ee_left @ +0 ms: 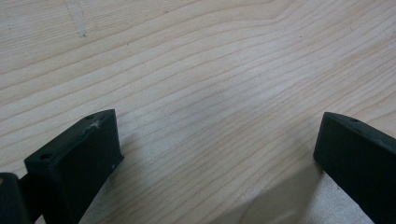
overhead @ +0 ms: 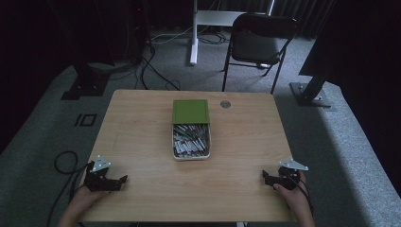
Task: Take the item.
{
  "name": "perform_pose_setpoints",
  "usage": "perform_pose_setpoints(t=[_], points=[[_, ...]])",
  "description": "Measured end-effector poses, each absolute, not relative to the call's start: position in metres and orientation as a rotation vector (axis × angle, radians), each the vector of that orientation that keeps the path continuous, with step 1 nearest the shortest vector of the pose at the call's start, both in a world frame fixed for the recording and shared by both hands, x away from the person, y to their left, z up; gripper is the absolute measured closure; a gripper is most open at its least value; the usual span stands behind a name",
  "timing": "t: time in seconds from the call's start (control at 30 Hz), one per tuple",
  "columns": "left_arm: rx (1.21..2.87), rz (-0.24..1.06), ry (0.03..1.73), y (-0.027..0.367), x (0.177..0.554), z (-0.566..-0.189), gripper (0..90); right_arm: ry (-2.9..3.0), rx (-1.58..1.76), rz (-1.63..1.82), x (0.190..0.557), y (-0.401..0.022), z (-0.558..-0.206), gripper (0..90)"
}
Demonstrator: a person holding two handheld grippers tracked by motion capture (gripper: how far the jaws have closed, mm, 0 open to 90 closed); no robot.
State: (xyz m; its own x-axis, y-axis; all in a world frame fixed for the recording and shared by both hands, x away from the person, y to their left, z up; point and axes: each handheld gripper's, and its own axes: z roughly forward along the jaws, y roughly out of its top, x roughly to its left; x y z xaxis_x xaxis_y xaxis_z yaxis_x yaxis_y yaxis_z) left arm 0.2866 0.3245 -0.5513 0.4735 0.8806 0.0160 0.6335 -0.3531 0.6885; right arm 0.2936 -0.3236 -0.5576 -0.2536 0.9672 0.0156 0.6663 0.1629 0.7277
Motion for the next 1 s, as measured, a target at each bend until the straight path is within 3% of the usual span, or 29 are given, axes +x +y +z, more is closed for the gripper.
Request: perform_pose_setpoints(t=[1.0], points=[[2.114,0.507,1.229,0.3249,0.2841,-0.5513,1.4,1.965,1.564,0.858,0.2940,-0.3205,-0.5574,11.8]])
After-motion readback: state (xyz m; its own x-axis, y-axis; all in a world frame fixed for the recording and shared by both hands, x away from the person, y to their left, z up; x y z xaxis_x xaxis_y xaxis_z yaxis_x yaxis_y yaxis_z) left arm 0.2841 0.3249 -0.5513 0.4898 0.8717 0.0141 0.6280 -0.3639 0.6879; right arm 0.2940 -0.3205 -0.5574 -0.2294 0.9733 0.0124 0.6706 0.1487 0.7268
